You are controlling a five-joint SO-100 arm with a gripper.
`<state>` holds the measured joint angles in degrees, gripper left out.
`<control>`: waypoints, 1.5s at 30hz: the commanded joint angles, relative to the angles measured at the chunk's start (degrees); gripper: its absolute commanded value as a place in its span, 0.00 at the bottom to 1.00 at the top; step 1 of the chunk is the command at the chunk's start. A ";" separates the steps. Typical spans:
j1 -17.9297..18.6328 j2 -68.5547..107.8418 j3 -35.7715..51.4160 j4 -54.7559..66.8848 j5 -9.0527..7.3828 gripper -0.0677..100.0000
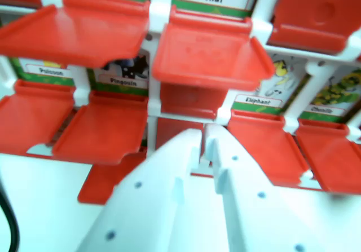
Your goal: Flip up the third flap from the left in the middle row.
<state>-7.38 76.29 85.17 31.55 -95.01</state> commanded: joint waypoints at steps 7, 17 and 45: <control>1.76 36.30 20.04 5.45 -0.35 0.00; 6.77 66.97 38.32 16.00 -3.34 0.00; 9.84 94.92 44.74 33.75 -4.92 0.00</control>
<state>2.55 170.16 130.17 64.78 -99.76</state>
